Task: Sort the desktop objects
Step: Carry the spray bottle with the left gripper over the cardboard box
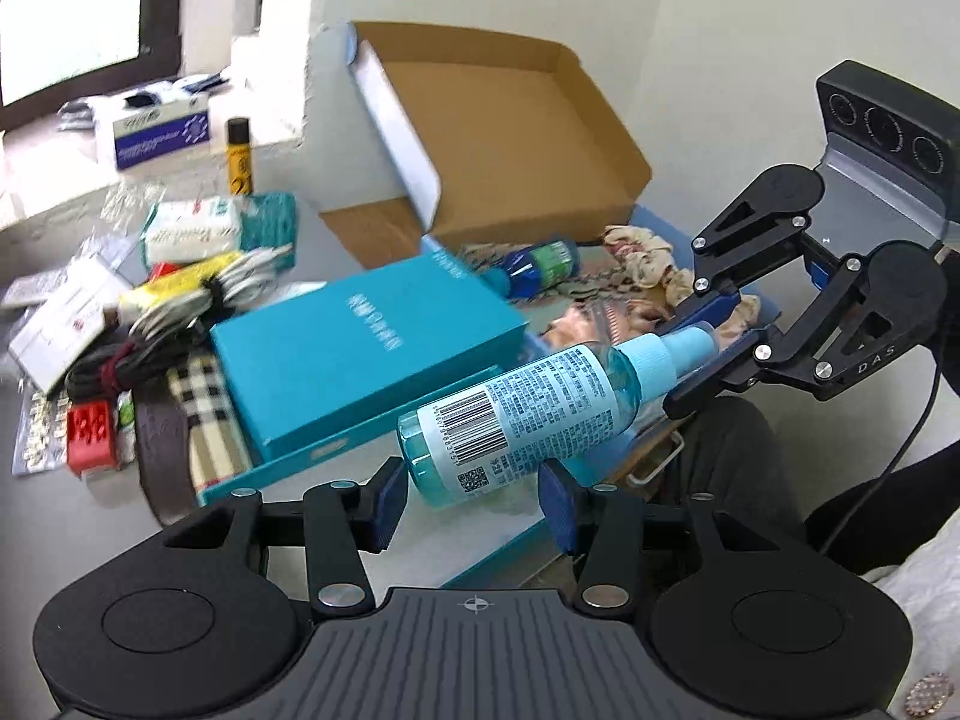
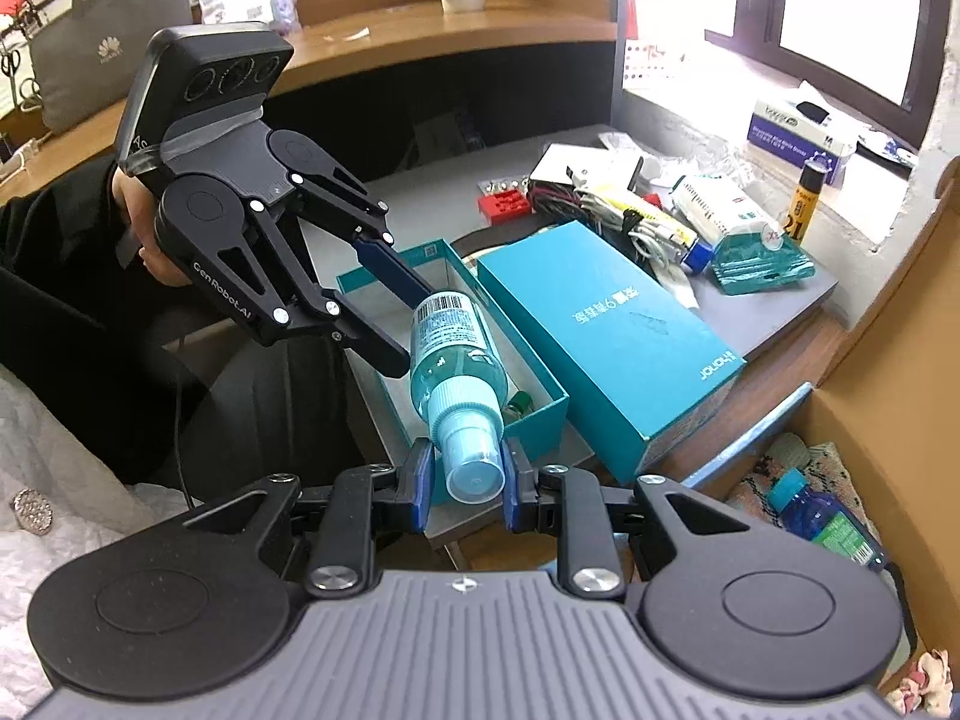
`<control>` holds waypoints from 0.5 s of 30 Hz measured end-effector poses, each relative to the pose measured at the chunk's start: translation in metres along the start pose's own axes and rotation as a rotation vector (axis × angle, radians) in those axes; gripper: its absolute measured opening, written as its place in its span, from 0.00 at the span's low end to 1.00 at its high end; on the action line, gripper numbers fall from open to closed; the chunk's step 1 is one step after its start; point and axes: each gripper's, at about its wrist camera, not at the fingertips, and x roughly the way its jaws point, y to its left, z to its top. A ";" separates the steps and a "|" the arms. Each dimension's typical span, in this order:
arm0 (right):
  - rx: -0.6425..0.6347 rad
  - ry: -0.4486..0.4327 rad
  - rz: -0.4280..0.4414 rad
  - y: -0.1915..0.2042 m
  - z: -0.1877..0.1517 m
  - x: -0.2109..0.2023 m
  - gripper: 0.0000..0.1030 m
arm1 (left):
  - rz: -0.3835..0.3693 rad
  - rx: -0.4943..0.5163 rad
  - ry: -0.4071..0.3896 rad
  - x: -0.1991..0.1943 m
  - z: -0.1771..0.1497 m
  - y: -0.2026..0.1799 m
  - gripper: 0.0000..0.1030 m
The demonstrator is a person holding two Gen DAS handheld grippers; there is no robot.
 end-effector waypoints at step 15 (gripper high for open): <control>0.088 -0.051 -0.039 -0.028 -0.071 -0.068 0.26 | -0.055 0.111 -0.004 0.054 0.038 -0.075 0.49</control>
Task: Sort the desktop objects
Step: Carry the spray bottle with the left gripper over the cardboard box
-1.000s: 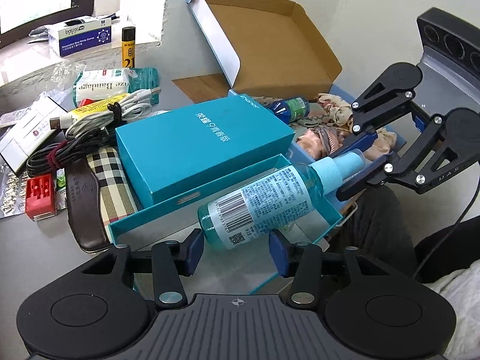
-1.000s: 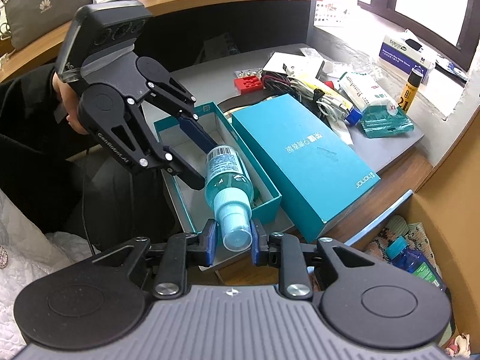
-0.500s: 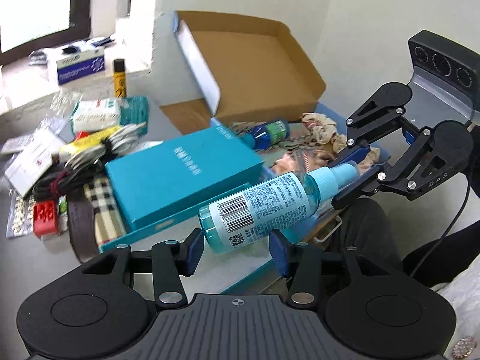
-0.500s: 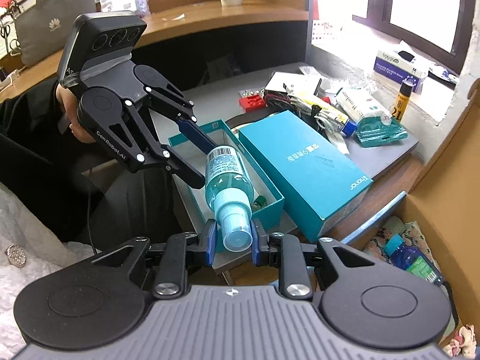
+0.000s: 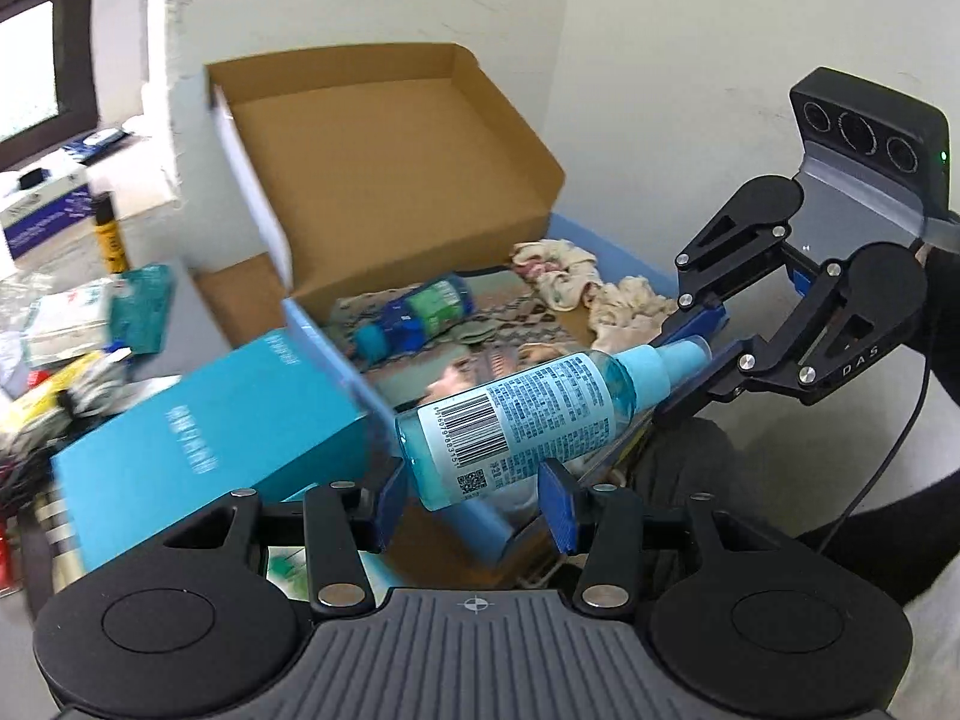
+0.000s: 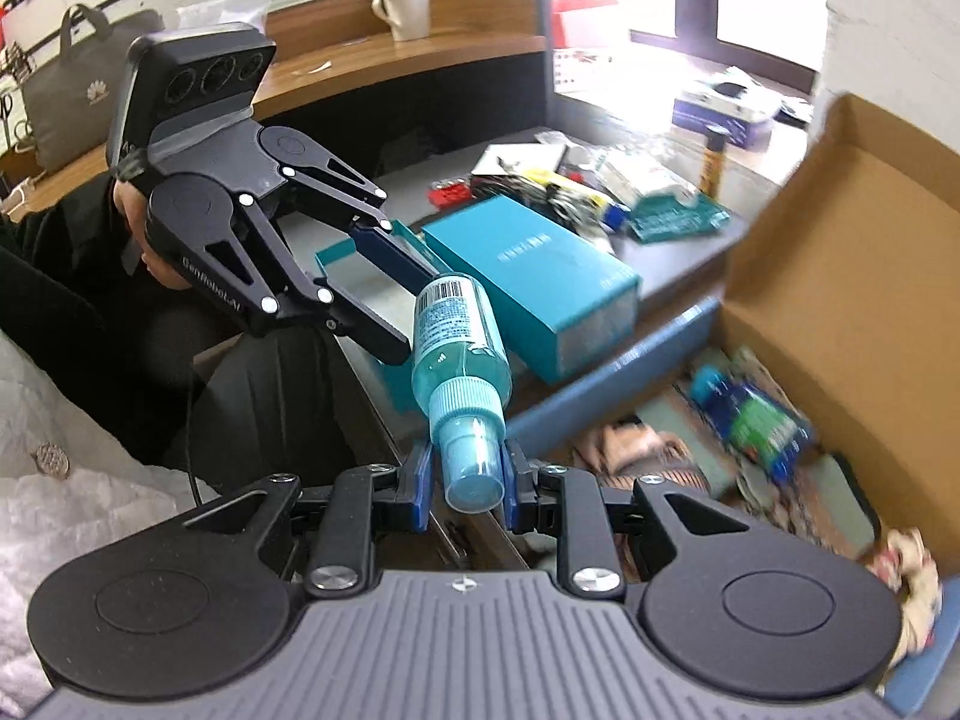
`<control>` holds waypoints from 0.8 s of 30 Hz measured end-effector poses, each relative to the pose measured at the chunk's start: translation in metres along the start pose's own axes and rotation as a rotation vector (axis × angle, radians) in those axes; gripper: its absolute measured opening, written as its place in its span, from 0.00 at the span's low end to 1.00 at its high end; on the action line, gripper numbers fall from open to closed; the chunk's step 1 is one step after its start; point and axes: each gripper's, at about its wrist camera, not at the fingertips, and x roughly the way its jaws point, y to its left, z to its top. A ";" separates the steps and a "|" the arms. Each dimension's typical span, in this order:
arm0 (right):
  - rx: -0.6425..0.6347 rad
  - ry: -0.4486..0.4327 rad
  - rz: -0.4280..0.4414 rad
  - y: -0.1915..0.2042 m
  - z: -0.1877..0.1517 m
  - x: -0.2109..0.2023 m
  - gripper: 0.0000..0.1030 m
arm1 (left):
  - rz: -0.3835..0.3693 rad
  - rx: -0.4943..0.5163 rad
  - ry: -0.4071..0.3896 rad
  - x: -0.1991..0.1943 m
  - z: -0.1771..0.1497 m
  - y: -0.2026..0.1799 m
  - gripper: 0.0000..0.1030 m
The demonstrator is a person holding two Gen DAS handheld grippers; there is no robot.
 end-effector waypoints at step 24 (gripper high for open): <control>0.049 -0.006 -0.057 -0.120 -0.067 -0.004 0.27 | 0.081 0.014 0.029 0.103 0.058 -0.020 0.49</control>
